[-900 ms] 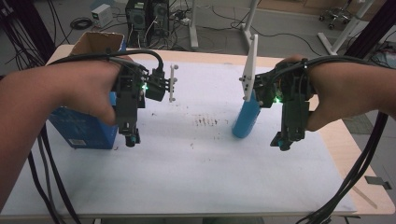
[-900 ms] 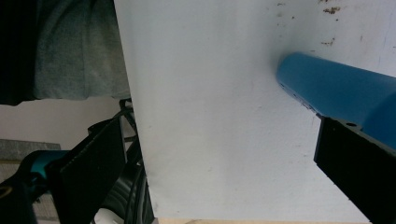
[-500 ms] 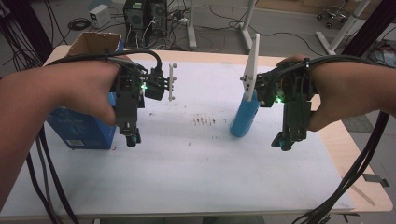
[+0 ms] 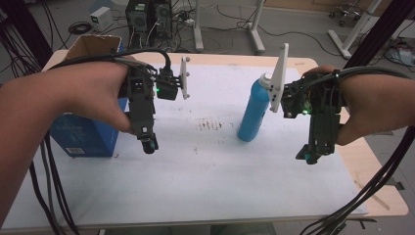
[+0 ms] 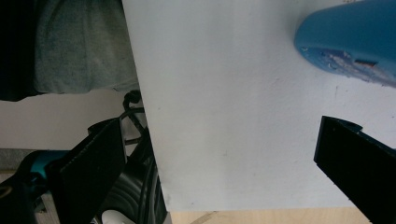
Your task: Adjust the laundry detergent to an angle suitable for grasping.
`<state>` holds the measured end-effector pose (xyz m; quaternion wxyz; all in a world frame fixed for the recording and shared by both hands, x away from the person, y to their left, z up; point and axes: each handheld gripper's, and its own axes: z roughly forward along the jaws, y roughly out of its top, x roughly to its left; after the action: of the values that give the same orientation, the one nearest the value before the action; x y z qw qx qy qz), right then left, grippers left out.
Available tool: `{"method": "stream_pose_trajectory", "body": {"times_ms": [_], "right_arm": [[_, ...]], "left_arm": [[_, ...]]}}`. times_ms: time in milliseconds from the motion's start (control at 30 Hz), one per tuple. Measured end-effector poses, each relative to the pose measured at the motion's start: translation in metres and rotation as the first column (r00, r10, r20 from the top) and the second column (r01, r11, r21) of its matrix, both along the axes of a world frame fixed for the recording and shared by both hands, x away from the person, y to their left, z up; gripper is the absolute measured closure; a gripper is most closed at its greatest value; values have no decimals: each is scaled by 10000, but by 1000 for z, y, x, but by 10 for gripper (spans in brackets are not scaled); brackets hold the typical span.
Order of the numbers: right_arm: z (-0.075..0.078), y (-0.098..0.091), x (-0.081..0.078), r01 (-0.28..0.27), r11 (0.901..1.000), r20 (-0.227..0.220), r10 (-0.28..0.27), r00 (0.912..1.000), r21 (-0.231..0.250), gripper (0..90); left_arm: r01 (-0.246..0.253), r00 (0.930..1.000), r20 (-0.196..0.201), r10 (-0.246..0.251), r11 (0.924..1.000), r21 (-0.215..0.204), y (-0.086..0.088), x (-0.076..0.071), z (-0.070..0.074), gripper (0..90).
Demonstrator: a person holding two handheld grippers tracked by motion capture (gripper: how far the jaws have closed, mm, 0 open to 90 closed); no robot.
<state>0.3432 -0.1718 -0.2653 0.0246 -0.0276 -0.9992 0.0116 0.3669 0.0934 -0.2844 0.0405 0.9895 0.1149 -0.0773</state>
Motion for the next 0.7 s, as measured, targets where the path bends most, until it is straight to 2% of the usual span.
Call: {"method": "stream_pose_trajectory", "body": {"times_ms": [200, 333, 433, 533, 700], "right_arm": [[-2, -12, -3, 122, 9999, 71, -123, 9999, 86, 14], [-3, -20, -5, 212, 9997, 78, -212, 9997, 109, 14], [-5, -26, -6, 265, 9996, 90, -266, 9996, 134, 14], [-7, -32, -7, 319, 9993, 90, -321, 9994, 186, 14], [-10, -41, -9, 439, 9987, 48, -440, 9990, 254, 14]], "left_arm": [[-712, 9970, 265, 723, 9966, -418, -13, -1, 6, 18], [-1036, 9936, 344, 1073, 9900, -953, -24, -1, 11, 18], [-1204, 9915, 354, 1254, 9856, -1189, -32, 0, 13, 18], [-1501, 9862, 508, 1575, 9805, -1267, -38, 1, 14, 18], [-1955, 9773, 529, 2052, 9695, -1480, -45, 4, 17, 18]]}}
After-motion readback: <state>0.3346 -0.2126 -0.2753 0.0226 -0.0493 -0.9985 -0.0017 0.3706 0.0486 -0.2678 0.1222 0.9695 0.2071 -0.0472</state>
